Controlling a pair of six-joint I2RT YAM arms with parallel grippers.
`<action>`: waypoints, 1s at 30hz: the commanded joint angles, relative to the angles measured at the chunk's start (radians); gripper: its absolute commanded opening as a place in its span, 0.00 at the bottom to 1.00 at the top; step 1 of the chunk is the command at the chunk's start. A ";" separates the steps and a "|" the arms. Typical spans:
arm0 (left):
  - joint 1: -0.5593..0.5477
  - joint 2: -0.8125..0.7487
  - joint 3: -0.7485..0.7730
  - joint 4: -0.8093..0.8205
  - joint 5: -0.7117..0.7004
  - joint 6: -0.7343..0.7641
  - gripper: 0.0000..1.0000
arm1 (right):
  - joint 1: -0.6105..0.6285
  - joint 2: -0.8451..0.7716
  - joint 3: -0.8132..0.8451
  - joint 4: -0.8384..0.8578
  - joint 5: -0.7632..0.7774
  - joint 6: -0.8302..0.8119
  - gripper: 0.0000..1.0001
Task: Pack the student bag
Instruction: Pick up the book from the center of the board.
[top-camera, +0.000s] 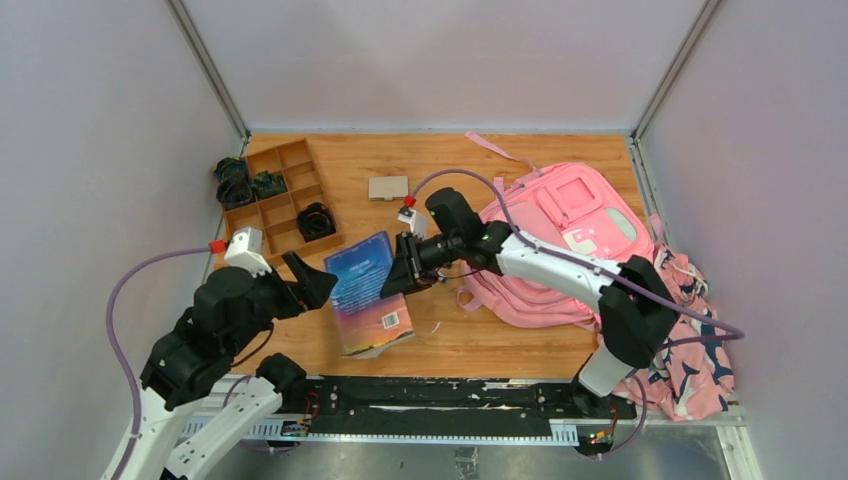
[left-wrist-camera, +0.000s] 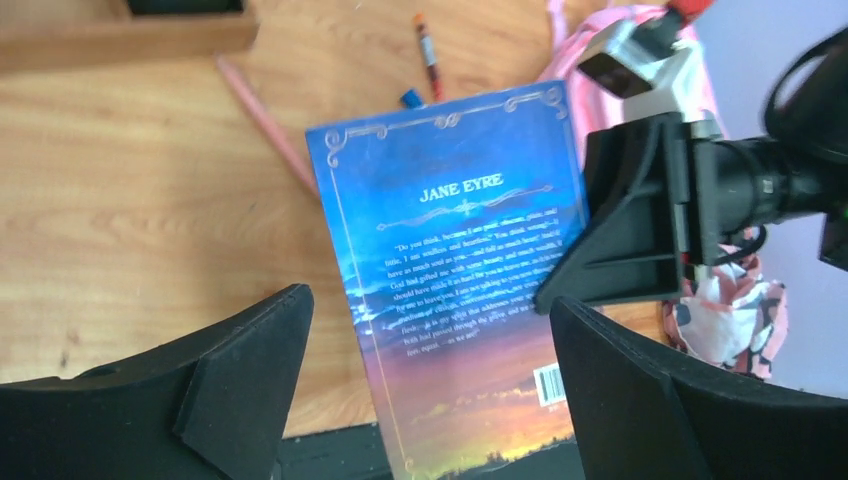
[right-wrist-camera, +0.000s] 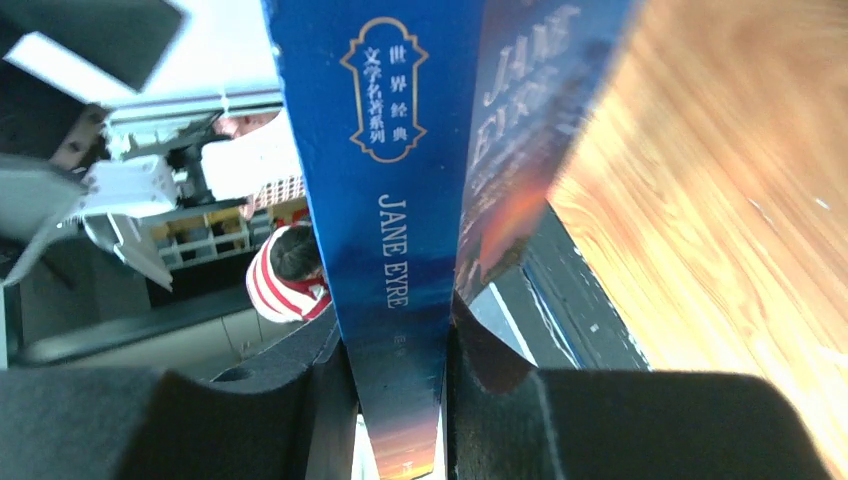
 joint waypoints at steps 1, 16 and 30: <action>-0.005 0.066 0.112 0.087 0.063 0.245 0.95 | -0.078 -0.111 0.031 -0.209 0.074 -0.065 0.00; -0.065 0.231 0.204 0.268 0.242 0.567 0.97 | -0.255 -0.147 0.311 -0.592 0.302 0.143 0.00; -0.736 0.436 0.141 0.468 -0.398 0.803 1.00 | -0.299 -0.081 0.406 -0.648 0.252 0.273 0.00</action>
